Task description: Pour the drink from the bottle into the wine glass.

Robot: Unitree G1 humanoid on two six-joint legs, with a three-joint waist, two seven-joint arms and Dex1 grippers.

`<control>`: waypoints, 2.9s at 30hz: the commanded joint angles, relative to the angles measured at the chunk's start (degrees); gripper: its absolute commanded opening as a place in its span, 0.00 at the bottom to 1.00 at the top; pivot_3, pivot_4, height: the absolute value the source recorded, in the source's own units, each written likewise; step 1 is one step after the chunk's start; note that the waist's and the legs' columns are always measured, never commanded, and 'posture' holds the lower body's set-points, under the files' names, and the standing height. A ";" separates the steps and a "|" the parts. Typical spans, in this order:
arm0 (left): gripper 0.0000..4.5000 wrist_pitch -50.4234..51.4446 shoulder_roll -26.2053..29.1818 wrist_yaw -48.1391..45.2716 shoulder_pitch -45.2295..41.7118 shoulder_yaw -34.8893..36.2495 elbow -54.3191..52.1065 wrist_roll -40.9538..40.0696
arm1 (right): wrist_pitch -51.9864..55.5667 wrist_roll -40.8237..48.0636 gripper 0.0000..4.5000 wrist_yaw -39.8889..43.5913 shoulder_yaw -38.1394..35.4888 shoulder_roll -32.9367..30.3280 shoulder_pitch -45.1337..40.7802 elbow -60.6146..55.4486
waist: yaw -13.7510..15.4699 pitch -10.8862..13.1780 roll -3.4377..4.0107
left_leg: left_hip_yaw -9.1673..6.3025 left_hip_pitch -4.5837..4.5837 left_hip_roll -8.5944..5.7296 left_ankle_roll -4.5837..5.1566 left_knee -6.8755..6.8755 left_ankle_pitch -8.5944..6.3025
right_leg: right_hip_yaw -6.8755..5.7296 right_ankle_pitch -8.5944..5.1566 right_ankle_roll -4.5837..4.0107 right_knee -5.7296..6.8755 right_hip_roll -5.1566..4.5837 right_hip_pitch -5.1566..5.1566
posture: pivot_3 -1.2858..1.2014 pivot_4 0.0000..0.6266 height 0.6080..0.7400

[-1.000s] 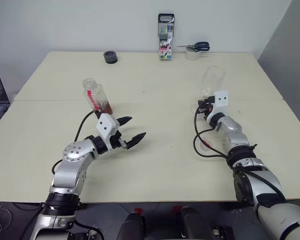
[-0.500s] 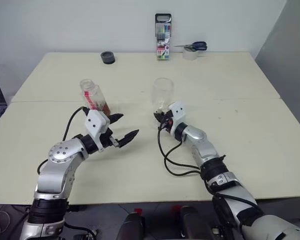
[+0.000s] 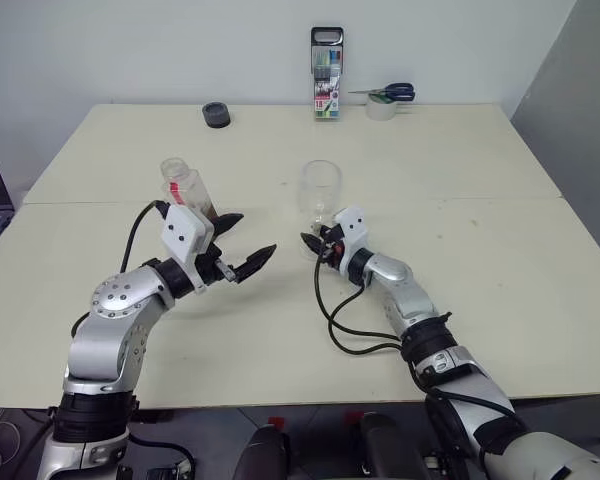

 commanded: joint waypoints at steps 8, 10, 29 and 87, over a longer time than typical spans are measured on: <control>1.00 -0.61 0.08 1.02 -2.80 0.99 -2.28 -0.67 | 0.09 0.12 1.00 1.46 0.46 -0.47 0.18 -2.64 | -0.02 0.00 0.00 | 0.00 0.00 0.00 0.00 0.00 0.00 | -0.01 0.00 0.00 0.00 0.00 0.00 | 0.52 0.24 1.00; 1.00 -0.65 0.10 1.09 -2.72 1.05 -2.32 -0.66 | 0.19 0.12 1.00 1.56 0.46 -0.51 0.27 -2.76 | -0.02 0.00 0.00 | 0.00 0.00 0.01 0.00 0.00 0.00 | 0.00 0.00 0.00 0.00 0.00 0.00 | 0.52 0.24 1.00; 1.00 -0.41 -2.24 6.68 3.82 1.88 -4.13 0.94 | 15.35 1.61 1.00 12.40 6.35 -14.50 12.91 -33.32 | 0.49 0.00 0.01 | 0.00 -0.02 0.02 0.02 -0.03 -0.01 | 0.01 0.00 0.00 -0.11 -0.01 0.01 | 0.52 0.24 1.00; 1.00 -18.24 -3.12 12.24 -19.45 2.64 43.49 13.51 | 36.62 19.95 1.00 9.17 2.60 -24.63 18.89 -67.54 | 2.30 -0.01 -0.04 | -0.07 -0.11 -0.01 0.02 0.02 -0.01 | -0.17 0.00 0.01 -0.40 -0.02 0.12 | 0.52 0.24 1.00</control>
